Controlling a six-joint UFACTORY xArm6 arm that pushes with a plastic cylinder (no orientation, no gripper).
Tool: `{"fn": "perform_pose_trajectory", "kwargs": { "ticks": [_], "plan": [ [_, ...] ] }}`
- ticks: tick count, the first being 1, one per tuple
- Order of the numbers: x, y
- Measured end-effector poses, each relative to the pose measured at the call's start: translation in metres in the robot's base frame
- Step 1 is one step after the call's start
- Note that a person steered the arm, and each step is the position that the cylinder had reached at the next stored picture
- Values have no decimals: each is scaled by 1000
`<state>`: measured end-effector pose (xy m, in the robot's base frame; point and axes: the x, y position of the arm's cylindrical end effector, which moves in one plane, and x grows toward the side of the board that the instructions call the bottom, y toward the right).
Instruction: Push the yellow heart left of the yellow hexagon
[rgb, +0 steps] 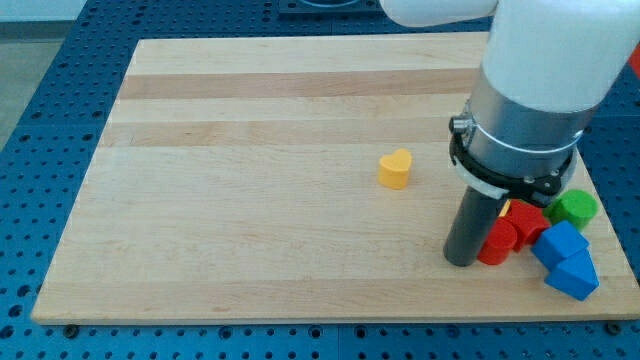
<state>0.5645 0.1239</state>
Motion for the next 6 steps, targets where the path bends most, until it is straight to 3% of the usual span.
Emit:
{"fn": "perform_pose_trajectory", "kwargs": {
  "ticks": [3,6],
  "plan": [
    [-2,-54],
    [-68,-81]
  ]
}}
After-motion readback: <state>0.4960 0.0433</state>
